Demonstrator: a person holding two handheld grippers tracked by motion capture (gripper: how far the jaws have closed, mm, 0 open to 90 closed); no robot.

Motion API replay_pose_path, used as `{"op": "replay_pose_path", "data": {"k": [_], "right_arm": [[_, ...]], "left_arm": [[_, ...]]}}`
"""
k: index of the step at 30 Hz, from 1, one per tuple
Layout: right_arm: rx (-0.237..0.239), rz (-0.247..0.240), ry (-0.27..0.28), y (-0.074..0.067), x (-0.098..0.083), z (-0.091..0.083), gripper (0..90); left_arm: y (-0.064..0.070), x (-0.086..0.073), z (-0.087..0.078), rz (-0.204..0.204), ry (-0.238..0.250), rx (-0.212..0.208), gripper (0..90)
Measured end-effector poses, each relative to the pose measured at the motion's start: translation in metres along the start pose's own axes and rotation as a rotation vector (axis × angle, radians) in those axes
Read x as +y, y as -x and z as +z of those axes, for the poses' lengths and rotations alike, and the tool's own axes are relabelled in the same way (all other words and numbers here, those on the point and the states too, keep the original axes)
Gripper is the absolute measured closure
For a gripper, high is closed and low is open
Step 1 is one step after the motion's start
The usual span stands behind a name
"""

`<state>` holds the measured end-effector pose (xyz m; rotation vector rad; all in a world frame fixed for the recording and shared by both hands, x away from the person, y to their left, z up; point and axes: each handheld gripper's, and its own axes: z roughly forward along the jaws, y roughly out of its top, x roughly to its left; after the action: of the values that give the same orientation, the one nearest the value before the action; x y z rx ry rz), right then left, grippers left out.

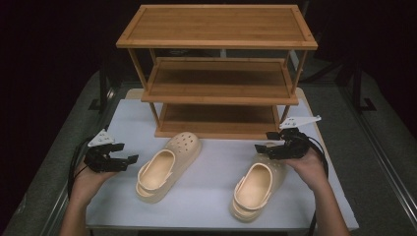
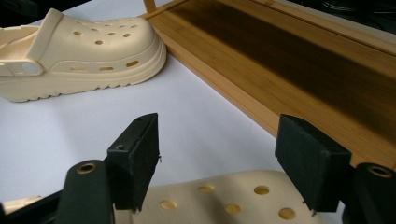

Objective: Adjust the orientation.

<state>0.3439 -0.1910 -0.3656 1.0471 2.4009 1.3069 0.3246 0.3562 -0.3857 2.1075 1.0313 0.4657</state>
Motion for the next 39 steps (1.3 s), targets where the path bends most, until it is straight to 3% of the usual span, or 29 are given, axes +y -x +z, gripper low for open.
{"op": "replay_pose_path", "data": {"k": [2,7,9,13,16,18,29,35,39], "right_arm": [[-0.002,0.000,0.001,0.000,0.000,-0.001,29.8],[-0.007,0.003,0.001,0.001,-0.001,-0.001,29.1],[-0.011,0.003,0.000,0.001,-0.001,-0.001,28.8],[-0.016,0.005,0.005,0.002,-0.002,-0.004,28.8],[-0.020,0.011,0.010,0.003,-0.003,-0.006,28.8],[-0.029,0.016,0.014,0.005,-0.004,-0.010,28.8],[-0.077,0.062,0.023,0.012,-0.021,-0.036,28.5],[-0.125,0.092,0.013,0.017,-0.046,-0.056,28.8],[-0.135,0.131,0.008,0.023,-0.068,-0.065,35.6]], "left_arm": [[-0.006,-0.008,0.004,-0.027,-0.019,0.037,16.8],[-0.015,-0.023,0.022,-0.037,-0.096,0.113,7.1],[-0.017,-0.028,0.030,-0.037,-0.127,0.128,0.5],[-0.017,-0.038,0.044,-0.016,-0.165,0.126,0.3],[-0.022,-0.043,0.044,-0.062,-0.132,0.089,0.0],[-0.024,-0.049,0.043,-0.069,-0.083,0.074,0.0],[-0.023,-0.049,0.043,-0.061,-0.087,0.080,0.0],[-0.023,-0.049,0.043,-0.062,-0.088,0.079,0.0],[-0.023,-0.049,0.044,-0.062,-0.089,0.080,0.0]]}}
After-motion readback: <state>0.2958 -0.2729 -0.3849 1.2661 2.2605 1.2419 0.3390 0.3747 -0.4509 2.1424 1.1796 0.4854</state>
